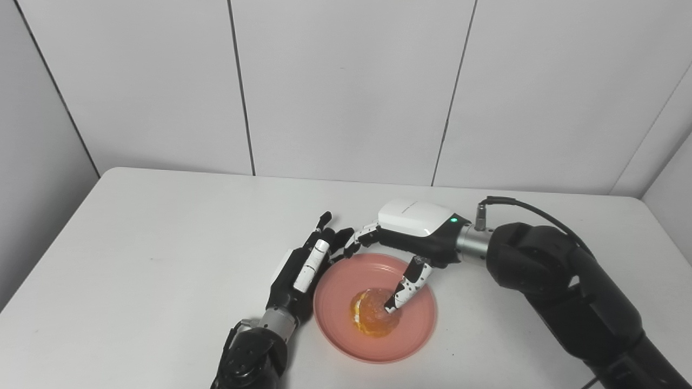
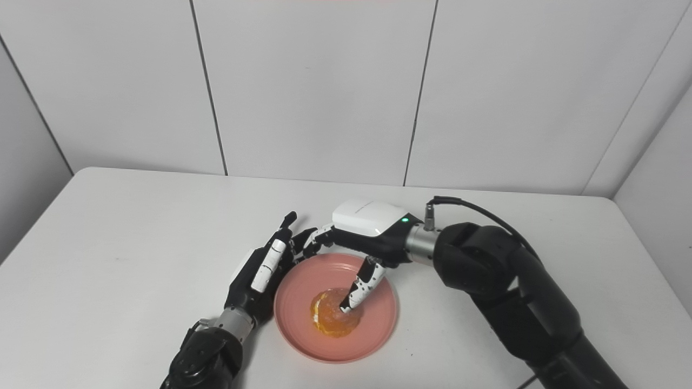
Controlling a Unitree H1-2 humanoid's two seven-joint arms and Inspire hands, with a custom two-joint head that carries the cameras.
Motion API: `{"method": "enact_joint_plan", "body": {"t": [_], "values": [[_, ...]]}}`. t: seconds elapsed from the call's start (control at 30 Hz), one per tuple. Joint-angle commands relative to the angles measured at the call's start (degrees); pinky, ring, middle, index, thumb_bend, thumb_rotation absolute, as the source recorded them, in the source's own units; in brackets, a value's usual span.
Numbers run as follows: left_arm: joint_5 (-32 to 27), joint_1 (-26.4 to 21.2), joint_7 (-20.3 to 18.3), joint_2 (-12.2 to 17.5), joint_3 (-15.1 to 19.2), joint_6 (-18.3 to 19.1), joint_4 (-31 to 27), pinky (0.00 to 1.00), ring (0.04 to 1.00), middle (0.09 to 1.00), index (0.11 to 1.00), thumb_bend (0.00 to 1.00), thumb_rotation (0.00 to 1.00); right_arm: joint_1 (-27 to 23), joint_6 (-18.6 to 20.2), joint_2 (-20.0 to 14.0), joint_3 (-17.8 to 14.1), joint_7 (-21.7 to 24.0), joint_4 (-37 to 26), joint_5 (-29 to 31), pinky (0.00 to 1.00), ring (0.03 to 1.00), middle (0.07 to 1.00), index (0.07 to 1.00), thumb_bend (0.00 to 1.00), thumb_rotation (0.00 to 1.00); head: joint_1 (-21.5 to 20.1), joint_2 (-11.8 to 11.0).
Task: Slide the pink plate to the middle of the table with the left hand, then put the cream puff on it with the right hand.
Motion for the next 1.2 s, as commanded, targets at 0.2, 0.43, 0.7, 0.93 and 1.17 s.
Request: {"method": "enact_joint_plan", "body": {"t": [0.2, 0.43, 0.7, 0.93, 1.17], "values": [[1.1, 0.2, 2.1, -1.0, 1.0, -5.0, 0.3, 0.83, 0.884, 0.878, 0.952, 0.84, 0.76, 6.2, 5.1, 4.2, -14.9, -11.0, -1.1, 16.2, 0.76, 0.833, 0.833, 0.785, 0.98, 0.61, -0.6, 0.2], [7.1, 0.9, 8.5, -2.5, 1.2, -15.3, 1.7, 0.91, 0.951, 0.958, 0.928, 0.87, 0.8, 12.8, 2.9, 14.6, -23.5, -26.5, 3.5, 23.4, 0.71, 0.8, 0.827, 0.828, 0.9, 0.84, -1.4, 0.4], [10.4, 1.6, 12.7, -3.2, 1.3, -17.6, 1.2, 1.0, 1.0, 1.0, 0.97, 0.85, 0.88, 16.2, 3.4, 25.2, -29.6, -37.2, 8.9, 32.9, 0.83, 0.862, 0.864, 0.869, 0.91, 0.88, -2.2, 0.8], [12.5, 2.5, 12.5, -2.2, 0.4, -16.4, -2.1, 1.0, 1.0, 1.0, 0.987, 0.8, 0.9, 19.3, -0.7, 30.1, -29.7, -43.3, 12.0, 33.8, 0.91, 0.917, 0.919, 0.896, 0.87, 0.95, -4.4, 1.3], [12.2, 2.8, 11.2, -0.1, -0.2, -11.1, -4.5, 1.0, 1.0, 1.0, 1.0, 0.8, 0.89, 22.4, -2.7, 30.6, -27.4, -45.5, 13.5, 31.5, 0.99, 0.972, 0.961, 0.928, 0.86, 0.96, -6.0, 1.9]]}}
